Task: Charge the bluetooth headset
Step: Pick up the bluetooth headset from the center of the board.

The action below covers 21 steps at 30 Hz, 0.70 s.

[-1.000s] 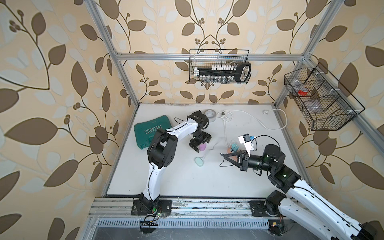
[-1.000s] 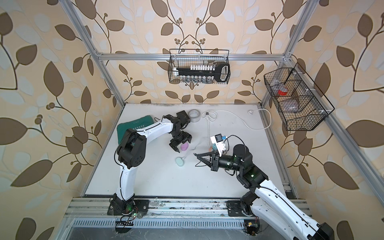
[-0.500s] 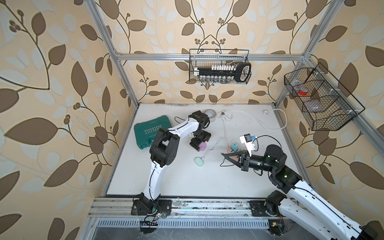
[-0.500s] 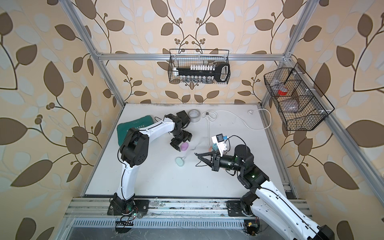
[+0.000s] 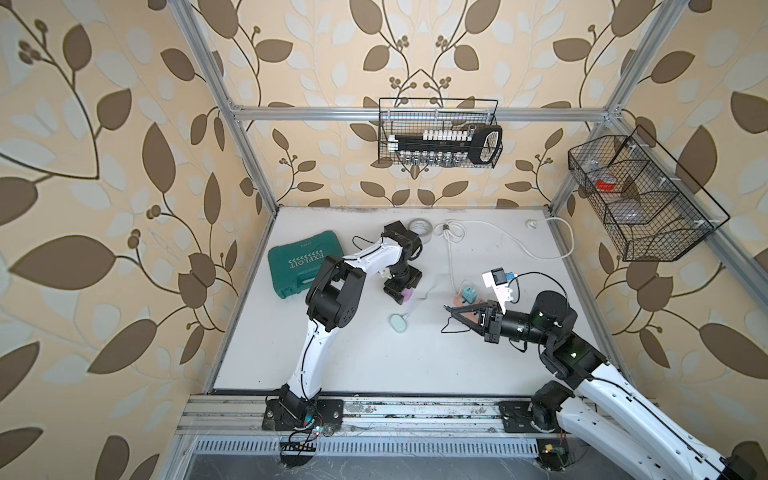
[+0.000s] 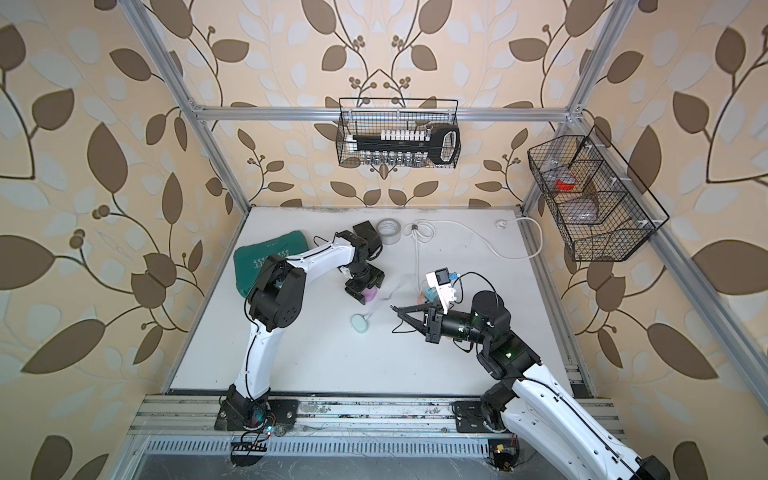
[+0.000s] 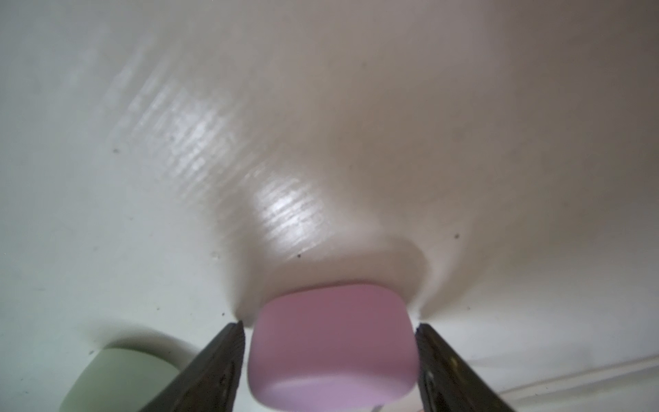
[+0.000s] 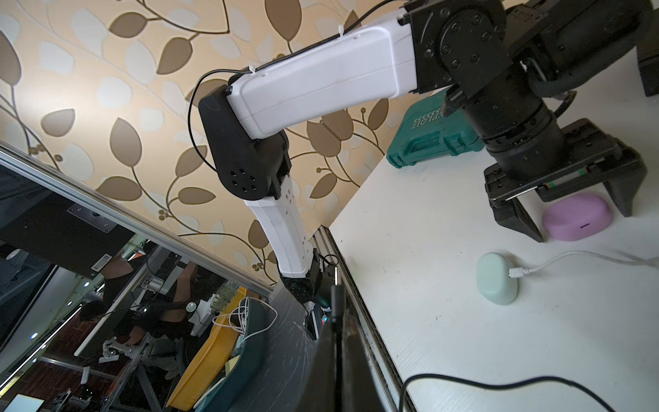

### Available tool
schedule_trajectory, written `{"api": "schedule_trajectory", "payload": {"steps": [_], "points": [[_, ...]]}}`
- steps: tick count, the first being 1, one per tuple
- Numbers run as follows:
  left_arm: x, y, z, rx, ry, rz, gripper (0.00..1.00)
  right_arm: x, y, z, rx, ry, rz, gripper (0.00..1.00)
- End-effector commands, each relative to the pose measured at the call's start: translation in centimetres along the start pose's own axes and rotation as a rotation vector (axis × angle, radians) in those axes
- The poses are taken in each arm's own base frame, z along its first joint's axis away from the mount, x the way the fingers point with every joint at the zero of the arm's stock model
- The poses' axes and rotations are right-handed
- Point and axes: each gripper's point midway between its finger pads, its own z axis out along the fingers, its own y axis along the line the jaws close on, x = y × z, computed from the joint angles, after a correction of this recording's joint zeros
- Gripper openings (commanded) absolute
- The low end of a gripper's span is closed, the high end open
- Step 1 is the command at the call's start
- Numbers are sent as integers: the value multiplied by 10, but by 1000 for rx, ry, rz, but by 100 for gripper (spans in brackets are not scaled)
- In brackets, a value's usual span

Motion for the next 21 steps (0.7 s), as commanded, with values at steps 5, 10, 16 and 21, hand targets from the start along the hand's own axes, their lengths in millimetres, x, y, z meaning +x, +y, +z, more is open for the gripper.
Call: {"api": "schedule_trajectory", "payload": {"steps": [5, 10, 16, 21], "points": [[-2, 5, 5, -24, -17, -1, 62, 4, -1, -2, -9, 4, 1, 1], [-3, 7, 2, -6, -11, 13, 50, 7, -5, -2, 0, 6, 12, 1], [-6, 7, -28, 60, -46, 90, 46, 12, -15, -2, 42, 22, 22, 1], [0, 11, -74, 165, -76, 171, 46, 13, -23, -2, 94, 40, 16, 2]]}}
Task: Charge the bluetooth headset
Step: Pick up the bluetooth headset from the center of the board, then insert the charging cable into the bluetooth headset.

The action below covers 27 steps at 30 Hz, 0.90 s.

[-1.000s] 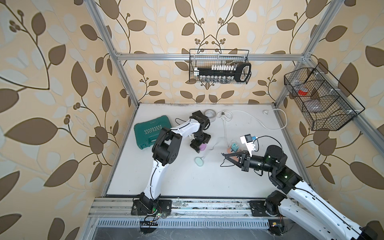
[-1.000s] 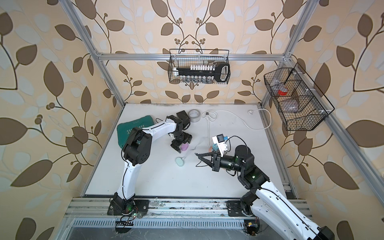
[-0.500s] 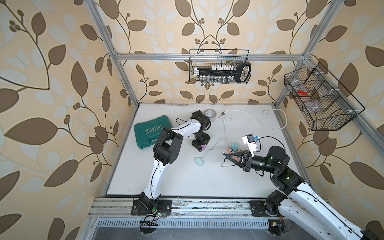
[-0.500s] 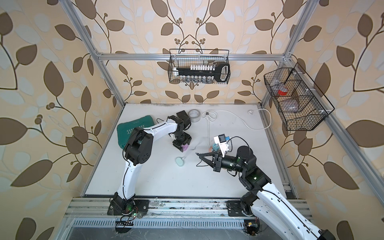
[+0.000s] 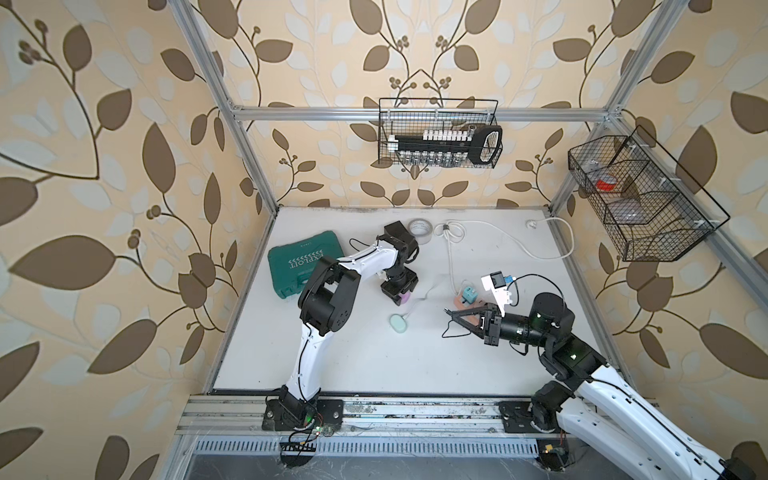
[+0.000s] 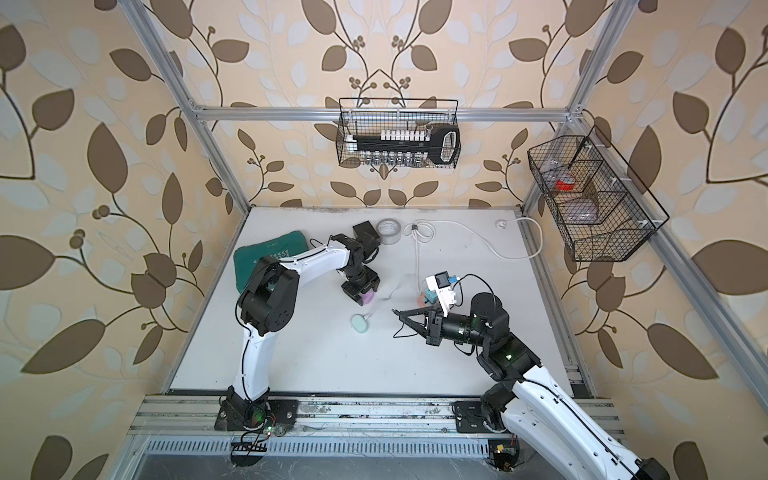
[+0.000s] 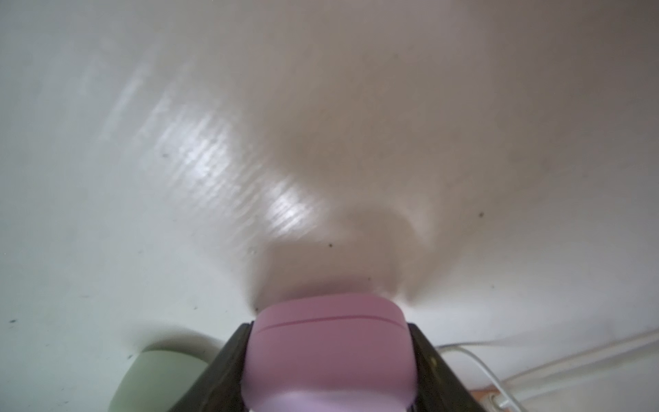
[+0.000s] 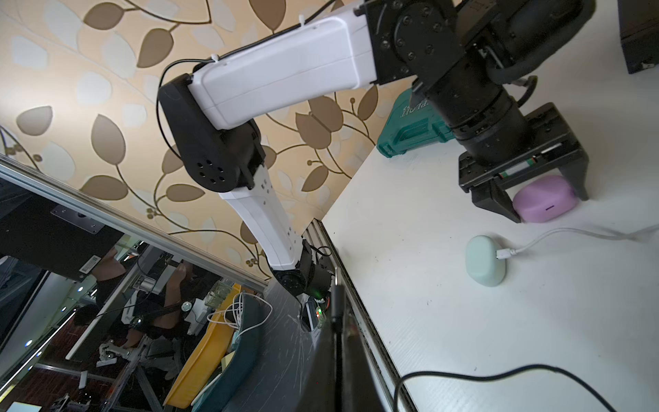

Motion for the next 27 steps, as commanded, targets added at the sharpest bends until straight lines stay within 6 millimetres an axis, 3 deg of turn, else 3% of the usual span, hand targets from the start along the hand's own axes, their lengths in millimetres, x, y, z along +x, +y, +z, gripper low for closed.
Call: {"api": "schedule_trajectory", "payload": {"steps": [1, 9, 12, 14, 15, 22, 27], "points": [[0, -7, -63, 137, -76, 93, 46, -2, -7, 0, 46, 2, -6, 1], [22, 13, -140, 346, -135, 185, 46, -11, -5, 13, -7, -5, 76, 2], [33, 22, -165, 423, -159, 212, 46, -13, -5, 19, -18, -6, 95, 2], [38, 26, -171, 458, -162, 224, 46, -15, -4, 24, -24, -14, 105, 2], [45, 29, -185, 505, -172, 235, 45, -16, -3, 27, -33, -15, 109, 2], [70, 35, -214, 625, -207, 304, 45, -16, 8, 60, -35, 3, 63, 2], [82, 39, -219, 666, -216, 340, 46, -29, 11, 73, -50, -35, 60, 2]]}}
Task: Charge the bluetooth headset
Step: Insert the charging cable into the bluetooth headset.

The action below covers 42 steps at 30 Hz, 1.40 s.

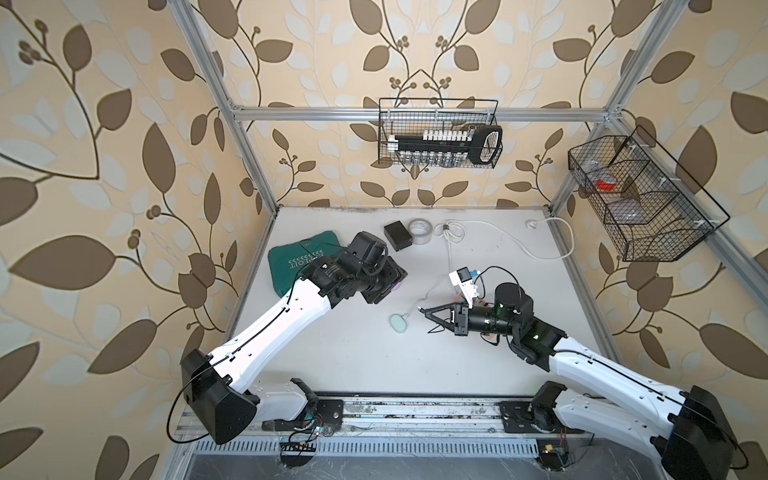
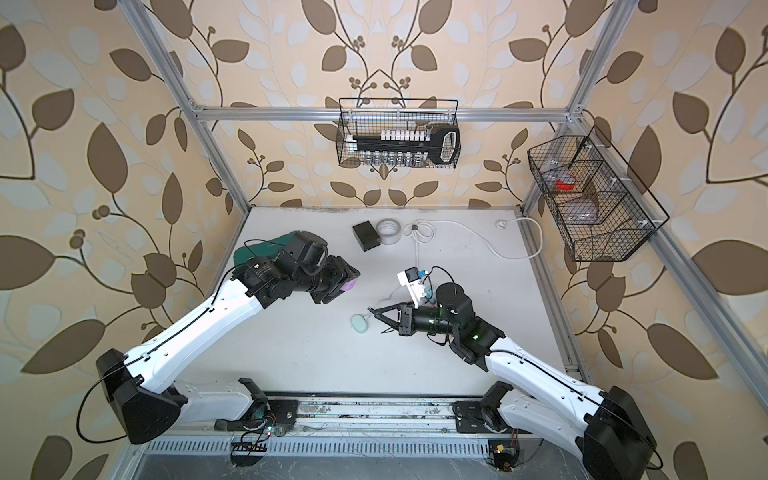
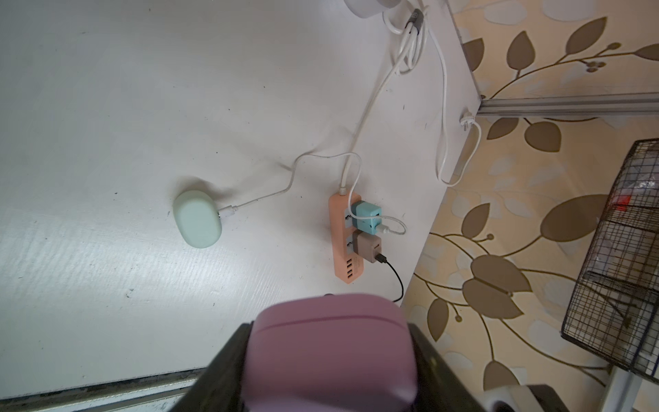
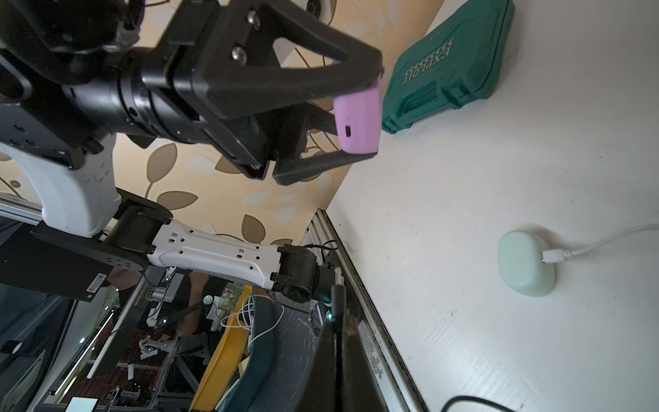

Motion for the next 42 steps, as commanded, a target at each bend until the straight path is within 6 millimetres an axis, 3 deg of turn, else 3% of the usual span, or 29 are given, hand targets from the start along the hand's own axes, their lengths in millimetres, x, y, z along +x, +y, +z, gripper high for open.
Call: {"api": "schedule_trajectory", "payload": {"steps": [1, 9, 20, 42], "points": [[-2, -7, -10, 58, -52, 28, 46, -30, 20, 3, -37, -101, -54, 2], [-1, -5, -18, 72, -74, 30, 46, -38, 34, 22, -46, -130, -89, 2], [-8, 2, -28, 50, -124, -10, 45, -47, 22, 34, 54, -239, -97, 2], [-10, -1, -28, 48, -132, -21, 44, -54, 27, 62, 34, -242, -108, 2]]}}
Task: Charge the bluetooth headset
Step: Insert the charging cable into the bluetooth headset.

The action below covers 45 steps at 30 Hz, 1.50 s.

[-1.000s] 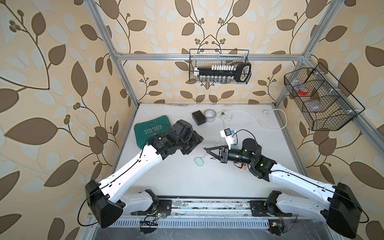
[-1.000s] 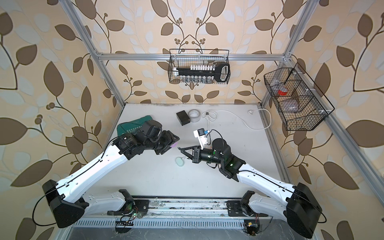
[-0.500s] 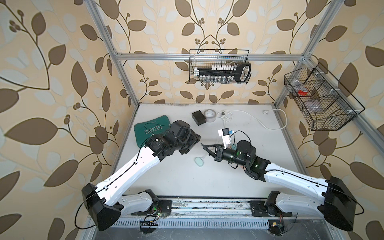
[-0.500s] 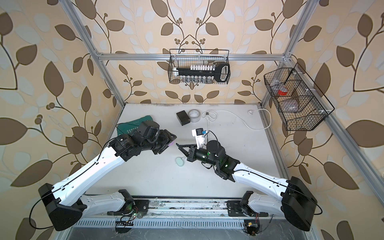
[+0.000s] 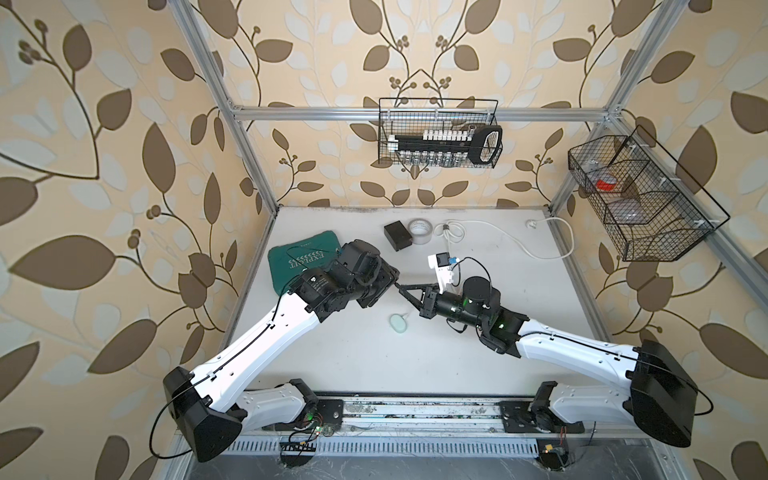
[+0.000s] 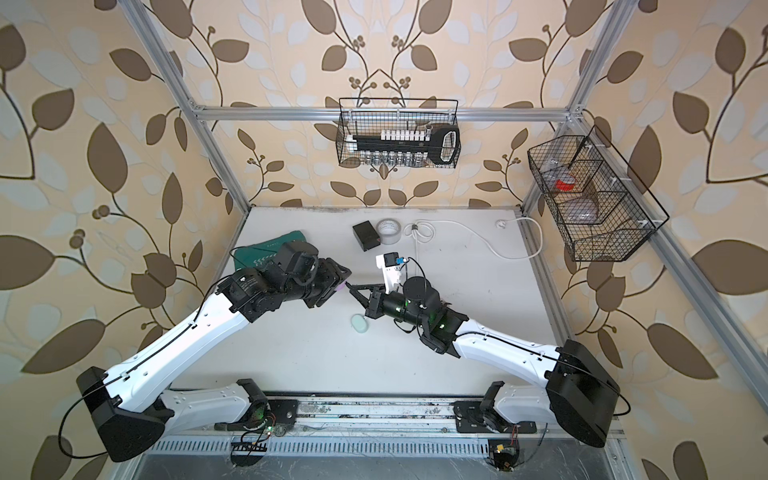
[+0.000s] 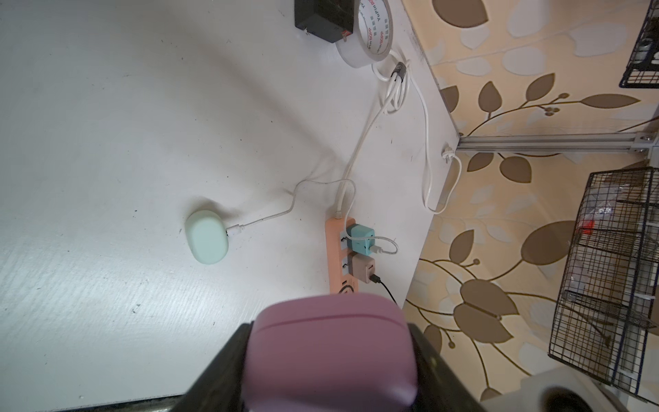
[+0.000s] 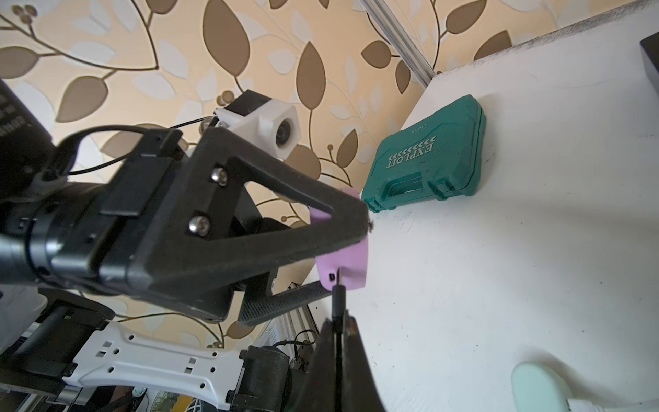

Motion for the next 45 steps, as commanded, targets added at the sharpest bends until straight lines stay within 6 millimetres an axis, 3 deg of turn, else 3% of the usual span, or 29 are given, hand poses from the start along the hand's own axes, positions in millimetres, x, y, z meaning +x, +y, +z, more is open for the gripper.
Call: {"api": "schedule_trajectory", "payload": {"steps": [1, 25, 45], "points": [[0, -10, -11, 35, -9, 11, 44, -13, 16, 3, -46, -38, -12, 2], [-9, -12, -20, 76, -71, -9, 45, -3, 16, -1, -124, -53, 148, 2], [-10, -14, -19, 88, -74, -12, 45, 5, 17, 8, -150, -25, 168, 2]]}}
